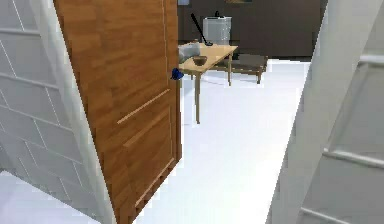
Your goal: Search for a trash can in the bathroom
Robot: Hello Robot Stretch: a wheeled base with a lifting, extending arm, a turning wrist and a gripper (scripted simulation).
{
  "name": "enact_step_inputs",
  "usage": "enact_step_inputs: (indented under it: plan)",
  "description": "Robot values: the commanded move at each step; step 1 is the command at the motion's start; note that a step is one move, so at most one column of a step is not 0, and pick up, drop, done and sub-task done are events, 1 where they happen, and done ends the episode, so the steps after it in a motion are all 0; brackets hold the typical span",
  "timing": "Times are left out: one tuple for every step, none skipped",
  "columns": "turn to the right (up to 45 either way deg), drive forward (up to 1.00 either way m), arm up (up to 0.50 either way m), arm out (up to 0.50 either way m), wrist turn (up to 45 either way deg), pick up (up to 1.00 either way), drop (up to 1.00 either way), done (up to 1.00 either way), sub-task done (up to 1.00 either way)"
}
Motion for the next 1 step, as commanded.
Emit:
enact_step_inputs:
  plan:
    - [3.0, 0.0, 0.0, 0.0, 0.0, 0.0, 0.0, 0.0, 0.0]
